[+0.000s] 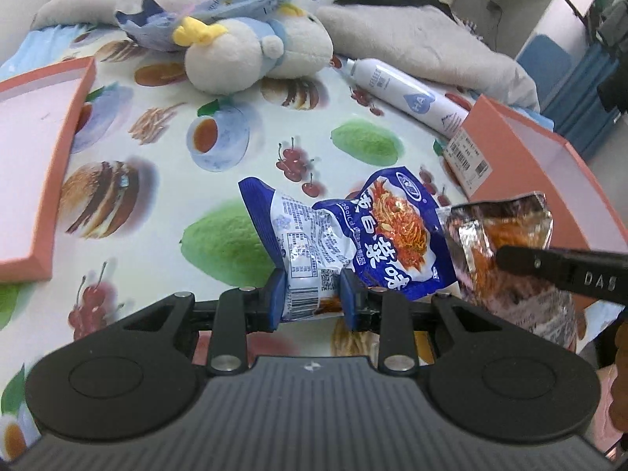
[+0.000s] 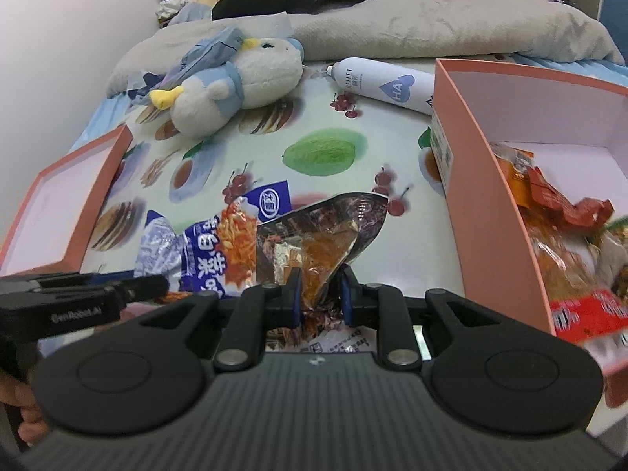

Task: Organize snacks
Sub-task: 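Carry the blue packet and clear spicy-strip packet over the deep pink box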

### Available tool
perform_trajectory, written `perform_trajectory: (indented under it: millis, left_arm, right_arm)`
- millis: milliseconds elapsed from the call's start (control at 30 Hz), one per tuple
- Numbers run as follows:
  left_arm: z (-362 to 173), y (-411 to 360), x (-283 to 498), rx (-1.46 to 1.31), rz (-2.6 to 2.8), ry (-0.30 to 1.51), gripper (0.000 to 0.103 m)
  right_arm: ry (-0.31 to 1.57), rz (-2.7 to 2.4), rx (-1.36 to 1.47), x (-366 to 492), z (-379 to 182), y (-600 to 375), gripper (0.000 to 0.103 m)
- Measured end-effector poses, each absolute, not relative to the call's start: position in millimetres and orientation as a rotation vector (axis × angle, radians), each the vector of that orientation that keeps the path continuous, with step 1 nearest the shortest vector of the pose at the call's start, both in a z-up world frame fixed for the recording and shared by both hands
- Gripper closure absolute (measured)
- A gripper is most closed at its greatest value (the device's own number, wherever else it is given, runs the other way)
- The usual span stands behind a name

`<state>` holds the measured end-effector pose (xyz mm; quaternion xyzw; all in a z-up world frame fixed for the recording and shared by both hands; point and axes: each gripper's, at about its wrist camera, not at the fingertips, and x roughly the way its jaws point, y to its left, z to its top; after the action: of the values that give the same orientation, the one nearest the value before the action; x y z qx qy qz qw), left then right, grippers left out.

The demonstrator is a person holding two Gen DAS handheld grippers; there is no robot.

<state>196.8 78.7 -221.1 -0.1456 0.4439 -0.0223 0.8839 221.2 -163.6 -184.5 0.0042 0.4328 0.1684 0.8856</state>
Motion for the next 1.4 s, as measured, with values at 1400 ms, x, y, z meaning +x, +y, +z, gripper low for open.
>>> perform_trajectory:
  millis: [1400]
  left_arm:
    - [-63.5, 19.1, 221.2, -0.299, -0.106, 0.650, 0.070]
  right_arm:
    - [0.617, 0.302, 0.047, 228.7, -46.4, -235.0, 0.080]
